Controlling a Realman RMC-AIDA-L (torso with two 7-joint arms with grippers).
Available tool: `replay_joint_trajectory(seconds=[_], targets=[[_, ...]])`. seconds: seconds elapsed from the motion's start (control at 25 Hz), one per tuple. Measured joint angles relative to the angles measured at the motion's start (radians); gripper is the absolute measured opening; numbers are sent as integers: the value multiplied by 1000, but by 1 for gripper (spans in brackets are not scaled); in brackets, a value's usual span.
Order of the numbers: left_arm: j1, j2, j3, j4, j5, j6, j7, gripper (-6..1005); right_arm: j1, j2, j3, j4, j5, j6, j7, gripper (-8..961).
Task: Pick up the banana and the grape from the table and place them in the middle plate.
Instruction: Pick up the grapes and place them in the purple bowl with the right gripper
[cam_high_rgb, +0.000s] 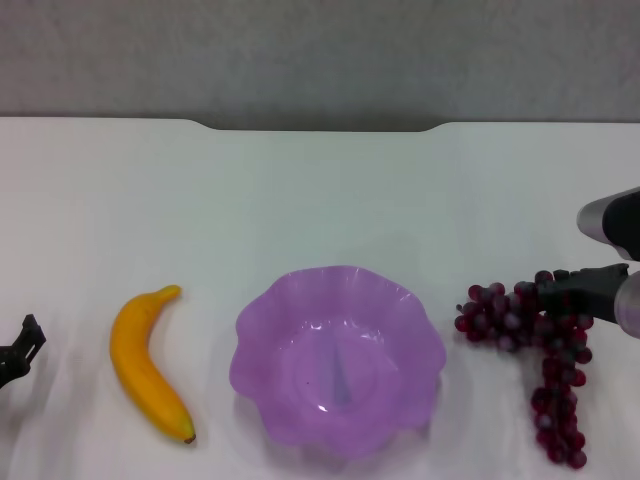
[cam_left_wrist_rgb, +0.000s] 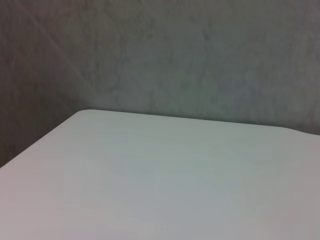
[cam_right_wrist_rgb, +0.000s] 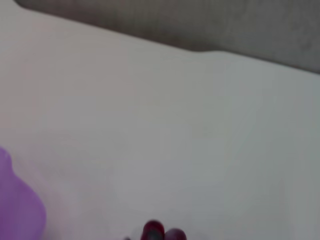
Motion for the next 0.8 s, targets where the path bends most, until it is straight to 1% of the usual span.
replay_joint_trajectory(seconds=[0.2, 0.52, 0.64, 0.72, 0.76, 0.8], targets=[[0, 0, 0, 0, 0, 0, 0, 878, -4, -1, -5, -2, 0, -11, 0, 160], [0, 0, 0, 0, 0, -1, 0, 878, -6, -2, -20, 2, 0, -45, -1, 146], [0, 0, 0, 0, 0, -1, 0, 878, -18, -2, -50, 2, 0, -116, -18, 144], [0, 0, 0, 0, 0, -1, 0, 878, -36, -2, -83, 1, 0, -190, -41, 142], [0, 0, 0, 0, 0, -1, 0, 878, -54, -1, -113, 7, 0, -248, -52, 141], [1, 0, 0, 0, 0, -1, 0, 878, -54, -1, -113, 7, 0, -248, -52, 141]])
